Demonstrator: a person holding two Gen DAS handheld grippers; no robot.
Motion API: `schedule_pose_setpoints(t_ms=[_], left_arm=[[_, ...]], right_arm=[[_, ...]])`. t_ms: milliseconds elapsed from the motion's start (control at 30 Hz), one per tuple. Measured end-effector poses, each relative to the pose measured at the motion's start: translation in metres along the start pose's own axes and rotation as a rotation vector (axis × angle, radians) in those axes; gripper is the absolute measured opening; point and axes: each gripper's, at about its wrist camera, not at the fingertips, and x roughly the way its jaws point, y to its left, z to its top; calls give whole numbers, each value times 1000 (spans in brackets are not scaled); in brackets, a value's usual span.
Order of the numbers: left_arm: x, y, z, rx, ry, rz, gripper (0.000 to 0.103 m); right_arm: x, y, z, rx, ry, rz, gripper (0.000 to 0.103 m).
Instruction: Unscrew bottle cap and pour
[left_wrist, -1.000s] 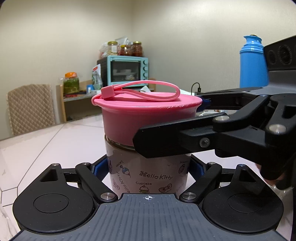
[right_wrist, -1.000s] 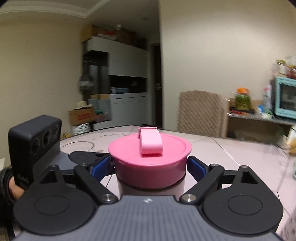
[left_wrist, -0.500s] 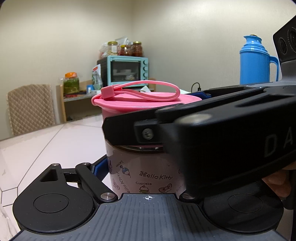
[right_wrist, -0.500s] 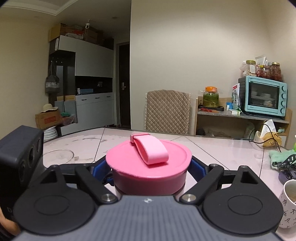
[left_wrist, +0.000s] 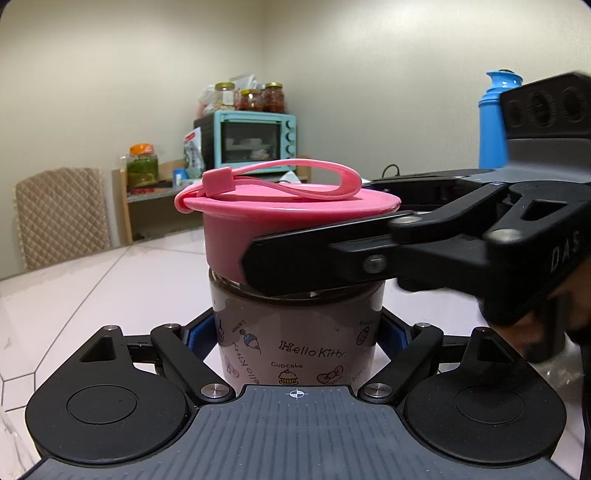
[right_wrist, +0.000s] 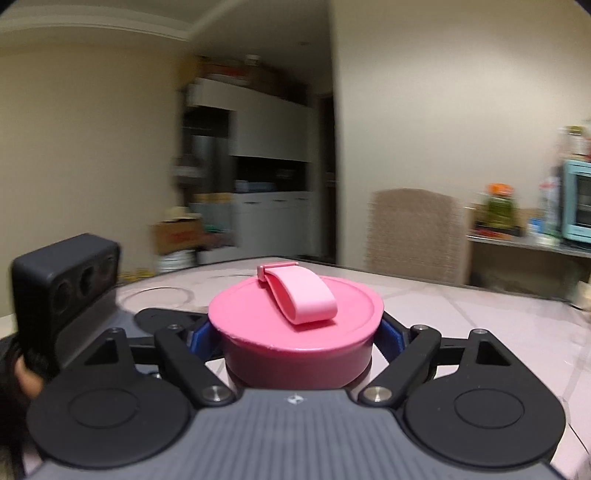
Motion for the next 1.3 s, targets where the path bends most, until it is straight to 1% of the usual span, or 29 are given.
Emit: schedule_pose_setpoints(t_ms=[100,133,233,267,300,400,500,567,633,700,767,833,900,1033,1067,1100,1133,1233,1300], left_arm=[[0,0,0,0,0,0,90],[1,0,0,0,0,0,90],[1,-1,0,0,-1,0,90],[0,-2,0,1,-1,0,90],[0,-2,0,1,-1,0,90],[0,-2,0,0,-1,0,90],[0,-2,0,0,-1,0,90],[-1,-2,0,1,-1,0,90],[-1,-2,0,0,-1,0,90],[-1,-2,0,1,-1,0,90],[-1,-2,-1,1,-1,1,90],[-1,-2,-1,1,-1,1,90],[-1,-2,-1,1,-1,1,90],[-2,-3,-1,2,-1,1,90],[-2,-2,-1,2,-1,1,90],[-2,-2,-1,1,-1,1,90],[-2,-2,-1,1,-1,0,90],[-2,-3,-1,1,-1,0,90],[-2,-3,-1,0,-1,0,90]], right_arm=[[0,-13,1,-26,-1,87,85],[-1,-14,2,-29,-2,98,85],[-3,-6,5,-16,-5,58,88],[-5,-3,5,-10,-9,40,93],[-7,2,6,-5,-12,11,94],[-10,18,11,-4,-9,-83,94],[-11,31,12,25,-1,-157,94],[-8,33,12,42,5,-181,94],[-5,38,10,57,15,-226,94],[-3,43,7,55,6,-262,94],[0,44,6,67,3,-284,94],[0,45,4,83,-4,-286,94],[2,47,3,89,-5,-321,93],[4,46,5,103,-7,-350,93],[6,47,5,104,-3,-355,91],[6,47,6,100,3,-356,87],[7,48,5,96,7,-356,85],[8,49,4,86,7,-353,85],[7,49,3,75,4,-333,85]])
